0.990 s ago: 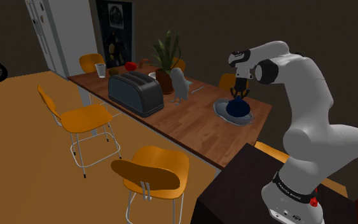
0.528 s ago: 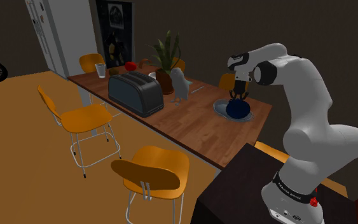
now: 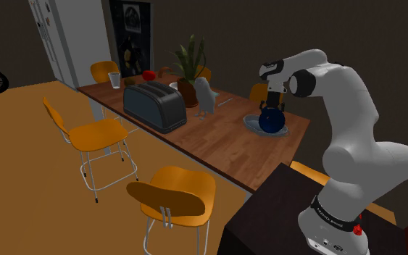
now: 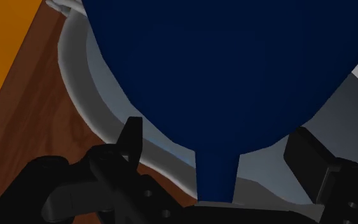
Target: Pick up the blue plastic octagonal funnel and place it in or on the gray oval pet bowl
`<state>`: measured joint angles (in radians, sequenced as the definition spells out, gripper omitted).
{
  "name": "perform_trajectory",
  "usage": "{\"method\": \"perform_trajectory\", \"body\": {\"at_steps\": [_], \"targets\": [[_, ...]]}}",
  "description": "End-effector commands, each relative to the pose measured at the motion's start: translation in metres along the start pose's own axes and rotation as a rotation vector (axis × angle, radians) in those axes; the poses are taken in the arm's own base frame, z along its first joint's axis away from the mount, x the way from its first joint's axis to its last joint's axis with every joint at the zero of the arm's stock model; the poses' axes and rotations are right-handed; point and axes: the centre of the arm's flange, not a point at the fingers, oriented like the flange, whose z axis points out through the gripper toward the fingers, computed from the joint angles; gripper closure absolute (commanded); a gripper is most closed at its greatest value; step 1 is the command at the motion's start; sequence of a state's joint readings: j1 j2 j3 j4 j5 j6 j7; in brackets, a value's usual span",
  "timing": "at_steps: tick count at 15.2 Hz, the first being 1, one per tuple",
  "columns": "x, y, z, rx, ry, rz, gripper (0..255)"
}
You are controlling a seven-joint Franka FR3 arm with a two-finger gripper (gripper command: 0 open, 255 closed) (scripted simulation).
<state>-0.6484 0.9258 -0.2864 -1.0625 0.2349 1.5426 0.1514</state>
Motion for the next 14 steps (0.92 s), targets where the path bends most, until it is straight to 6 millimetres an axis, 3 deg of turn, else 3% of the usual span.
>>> {"method": "perform_trajectory", "body": {"at_steps": [1,2,6,14], "targets": [[0.000,0.000,0.000,0.000,0.000,0.000,0],[0.000,0.000,0.000,0.000,0.000,0.000,0],[0.000,0.000,-0.050,0.000,0.000,0.000,0],[0.000,0.000,-0.050,0.000,0.000,0.000,0]]}}
